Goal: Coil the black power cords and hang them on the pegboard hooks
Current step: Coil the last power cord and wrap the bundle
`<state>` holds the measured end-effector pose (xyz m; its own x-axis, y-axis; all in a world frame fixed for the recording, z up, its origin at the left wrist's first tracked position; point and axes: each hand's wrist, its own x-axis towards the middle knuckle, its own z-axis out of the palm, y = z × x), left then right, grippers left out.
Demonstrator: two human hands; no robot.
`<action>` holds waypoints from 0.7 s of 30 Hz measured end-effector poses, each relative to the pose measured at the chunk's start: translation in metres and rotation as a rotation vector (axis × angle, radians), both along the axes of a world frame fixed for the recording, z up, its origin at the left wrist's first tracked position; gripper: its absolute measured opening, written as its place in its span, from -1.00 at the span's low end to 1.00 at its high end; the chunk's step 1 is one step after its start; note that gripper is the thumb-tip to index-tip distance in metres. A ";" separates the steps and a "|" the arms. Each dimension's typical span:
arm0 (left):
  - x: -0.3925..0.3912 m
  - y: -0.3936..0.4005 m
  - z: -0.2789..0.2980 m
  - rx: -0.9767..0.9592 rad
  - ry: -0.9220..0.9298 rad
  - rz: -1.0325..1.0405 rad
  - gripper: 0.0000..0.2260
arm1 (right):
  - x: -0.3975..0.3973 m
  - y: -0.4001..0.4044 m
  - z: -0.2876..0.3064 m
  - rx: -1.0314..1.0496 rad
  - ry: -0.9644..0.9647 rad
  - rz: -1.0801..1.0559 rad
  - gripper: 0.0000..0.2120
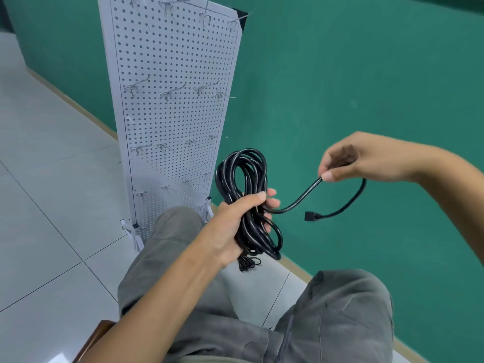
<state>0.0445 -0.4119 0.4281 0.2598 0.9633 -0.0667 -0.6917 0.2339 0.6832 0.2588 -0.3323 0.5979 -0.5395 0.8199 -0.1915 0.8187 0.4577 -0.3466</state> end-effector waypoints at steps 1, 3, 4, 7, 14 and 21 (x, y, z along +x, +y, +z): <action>0.000 -0.001 0.001 0.030 0.112 0.012 -0.85 | 0.004 0.002 -0.007 -0.002 -0.013 -0.023 -0.99; 0.002 -0.004 0.000 0.104 0.318 0.029 -0.87 | 0.008 0.008 -0.016 0.004 -0.028 -0.075 -0.97; 0.004 -0.005 -0.001 0.146 0.406 0.034 -0.88 | 0.008 0.012 -0.019 -0.005 -0.029 -0.103 -0.93; 0.009 -0.004 -0.006 0.280 0.672 0.022 -0.82 | 0.007 0.023 -0.024 -0.120 -0.008 -0.183 -0.82; 0.028 0.006 0.003 0.587 1.432 -0.148 -0.77 | -0.030 0.041 -0.029 -0.379 -0.071 -0.231 -0.68; 0.030 0.026 0.015 0.614 1.623 -0.271 -0.69 | -0.057 0.032 -0.007 -0.248 -0.127 -0.135 -0.59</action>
<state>0.0747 -0.3861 0.4426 0.4480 0.8910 -0.0735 0.7295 -0.3168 0.6062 0.2020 -0.3008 0.5905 -0.3877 0.8024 -0.4538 0.9103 0.2559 -0.3253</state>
